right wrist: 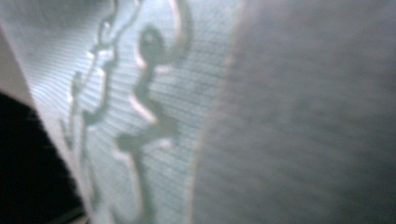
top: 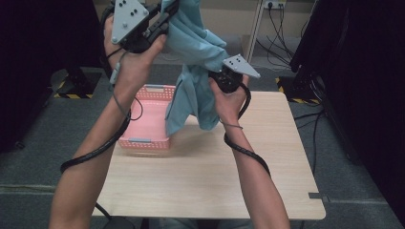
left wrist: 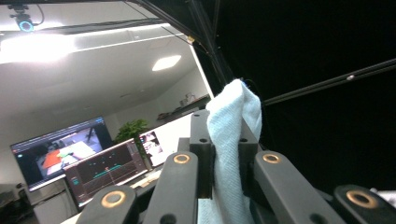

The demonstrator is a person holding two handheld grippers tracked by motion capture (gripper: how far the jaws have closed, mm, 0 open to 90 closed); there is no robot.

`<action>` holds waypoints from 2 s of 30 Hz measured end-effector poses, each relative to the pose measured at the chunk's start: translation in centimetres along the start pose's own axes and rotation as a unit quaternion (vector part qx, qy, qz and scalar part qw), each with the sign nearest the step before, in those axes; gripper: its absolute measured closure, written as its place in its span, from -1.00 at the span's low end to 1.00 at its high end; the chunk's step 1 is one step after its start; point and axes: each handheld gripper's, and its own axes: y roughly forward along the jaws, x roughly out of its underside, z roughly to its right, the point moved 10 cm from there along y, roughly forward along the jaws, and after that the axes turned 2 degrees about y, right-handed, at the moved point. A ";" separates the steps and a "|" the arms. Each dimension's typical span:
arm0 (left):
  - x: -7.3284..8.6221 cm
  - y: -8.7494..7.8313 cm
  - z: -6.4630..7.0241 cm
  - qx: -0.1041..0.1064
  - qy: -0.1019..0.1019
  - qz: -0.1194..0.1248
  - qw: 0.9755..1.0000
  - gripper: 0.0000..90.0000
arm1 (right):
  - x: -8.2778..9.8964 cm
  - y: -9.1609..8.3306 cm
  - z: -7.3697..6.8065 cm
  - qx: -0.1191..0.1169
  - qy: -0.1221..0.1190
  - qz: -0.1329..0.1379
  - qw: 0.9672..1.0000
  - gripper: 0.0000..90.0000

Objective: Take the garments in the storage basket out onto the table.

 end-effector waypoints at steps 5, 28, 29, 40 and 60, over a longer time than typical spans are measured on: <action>0.7 0.2 -0.2 -0.012 -0.006 -0.016 1.000 0.84 | -1.6 -0.9 1.2 0.010 -0.008 0.008 1.000 0.97; 1.6 2.2 2.9 0.020 0.013 -0.028 0.999 0.79 | -5.1 -5.7 7.0 0.064 -0.031 0.025 0.997 0.97; 1.7 2.3 3.0 0.022 0.013 -0.030 0.999 0.79 | -5.2 -6.0 7.3 0.067 -0.027 0.029 0.997 0.96; 4.1 3.4 5.4 0.045 0.006 -0.053 0.998 0.78 | -1.6 -6.9 8.9 0.074 -0.022 -0.015 0.997 0.96; 7.5 3.9 7.4 0.059 -0.004 -0.080 0.995 0.78 | 2.9 -7.9 10.0 0.077 -0.011 -0.050 0.996 0.95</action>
